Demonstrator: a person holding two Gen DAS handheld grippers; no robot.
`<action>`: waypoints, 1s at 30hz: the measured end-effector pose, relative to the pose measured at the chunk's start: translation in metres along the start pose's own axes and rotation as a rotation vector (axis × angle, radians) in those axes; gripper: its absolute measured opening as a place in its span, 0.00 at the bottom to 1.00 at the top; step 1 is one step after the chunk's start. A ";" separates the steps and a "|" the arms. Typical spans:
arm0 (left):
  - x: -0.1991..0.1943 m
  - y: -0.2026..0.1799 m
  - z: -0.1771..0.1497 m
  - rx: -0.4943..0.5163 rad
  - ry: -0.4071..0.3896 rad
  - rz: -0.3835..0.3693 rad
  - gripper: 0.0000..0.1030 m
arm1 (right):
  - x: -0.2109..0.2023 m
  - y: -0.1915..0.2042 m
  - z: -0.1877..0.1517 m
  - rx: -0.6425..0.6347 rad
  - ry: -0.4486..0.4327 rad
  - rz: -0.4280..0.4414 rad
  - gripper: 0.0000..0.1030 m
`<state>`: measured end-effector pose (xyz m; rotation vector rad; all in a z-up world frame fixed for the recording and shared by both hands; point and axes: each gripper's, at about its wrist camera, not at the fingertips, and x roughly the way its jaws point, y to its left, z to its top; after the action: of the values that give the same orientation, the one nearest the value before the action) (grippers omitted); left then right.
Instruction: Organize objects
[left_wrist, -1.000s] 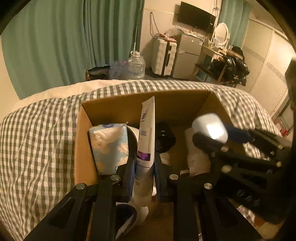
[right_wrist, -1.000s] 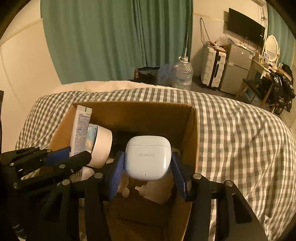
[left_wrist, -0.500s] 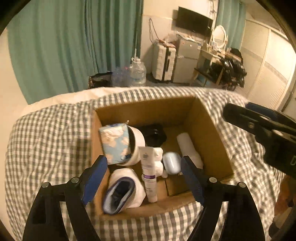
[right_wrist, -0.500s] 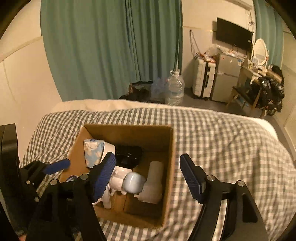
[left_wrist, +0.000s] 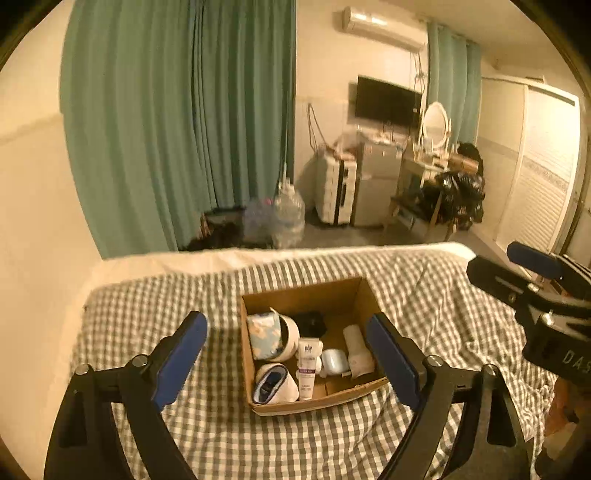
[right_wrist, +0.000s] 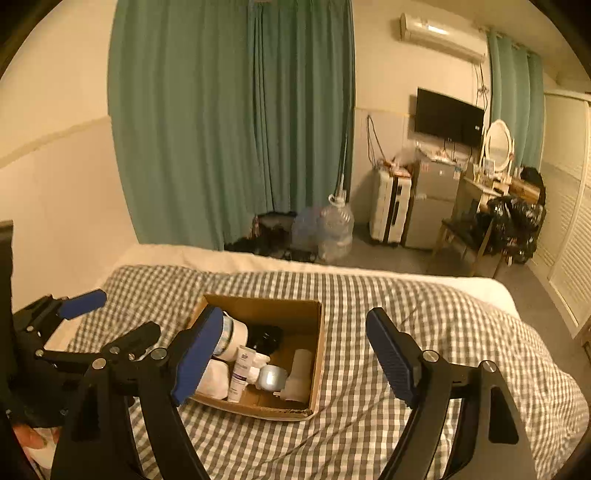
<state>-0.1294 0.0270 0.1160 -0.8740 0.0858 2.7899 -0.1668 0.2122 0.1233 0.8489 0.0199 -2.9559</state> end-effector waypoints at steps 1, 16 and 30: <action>-0.009 0.001 0.001 0.003 -0.016 0.001 0.90 | -0.010 0.002 0.001 -0.004 -0.012 0.002 0.78; -0.089 0.003 -0.011 0.009 -0.178 0.081 0.99 | -0.099 0.017 -0.021 -0.040 -0.125 -0.018 0.92; -0.095 0.009 -0.084 -0.069 -0.332 0.083 1.00 | -0.105 0.024 -0.075 -0.024 -0.222 0.010 0.96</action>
<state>-0.0085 -0.0094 0.1006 -0.4193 -0.0284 2.9878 -0.0366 0.1968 0.1152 0.5124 0.0391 -3.0145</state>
